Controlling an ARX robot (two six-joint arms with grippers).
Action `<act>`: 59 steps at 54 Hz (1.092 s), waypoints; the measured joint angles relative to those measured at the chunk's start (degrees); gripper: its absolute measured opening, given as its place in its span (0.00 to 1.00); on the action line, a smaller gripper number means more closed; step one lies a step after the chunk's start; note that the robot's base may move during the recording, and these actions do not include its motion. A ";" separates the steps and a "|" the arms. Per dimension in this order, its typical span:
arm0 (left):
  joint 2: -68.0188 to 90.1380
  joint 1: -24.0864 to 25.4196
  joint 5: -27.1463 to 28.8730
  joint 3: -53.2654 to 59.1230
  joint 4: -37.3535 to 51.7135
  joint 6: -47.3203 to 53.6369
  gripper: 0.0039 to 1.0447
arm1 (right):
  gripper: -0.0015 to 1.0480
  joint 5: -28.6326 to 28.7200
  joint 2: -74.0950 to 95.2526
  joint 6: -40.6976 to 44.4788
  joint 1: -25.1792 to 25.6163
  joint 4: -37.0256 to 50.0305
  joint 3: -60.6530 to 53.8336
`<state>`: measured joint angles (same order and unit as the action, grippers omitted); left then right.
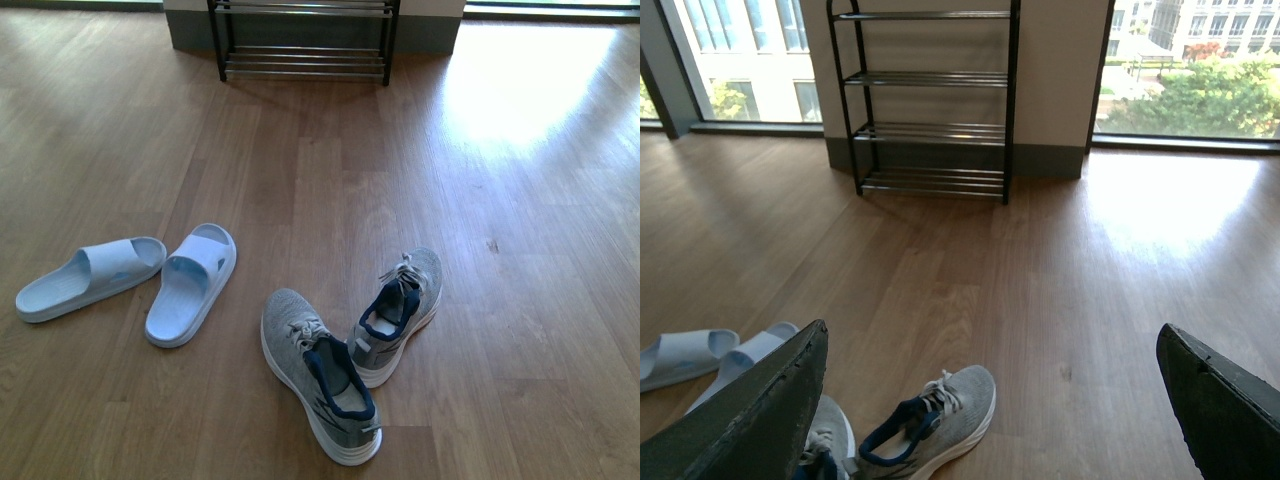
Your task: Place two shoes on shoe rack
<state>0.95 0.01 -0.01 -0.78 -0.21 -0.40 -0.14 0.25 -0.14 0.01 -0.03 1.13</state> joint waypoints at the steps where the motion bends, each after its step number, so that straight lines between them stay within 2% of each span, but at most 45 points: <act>1: 0.00 0.00 0.00 0.00 0.00 0.00 0.91 | 0.91 0.00 0.00 0.00 0.00 0.00 0.00; 59: 0.00 0.00 0.00 0.00 0.00 0.00 0.91 | 0.91 0.00 0.02 0.00 0.00 0.00 0.00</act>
<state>0.95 0.01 -0.01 -0.78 -0.21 -0.40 -0.14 0.27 -0.14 0.01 -0.03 1.13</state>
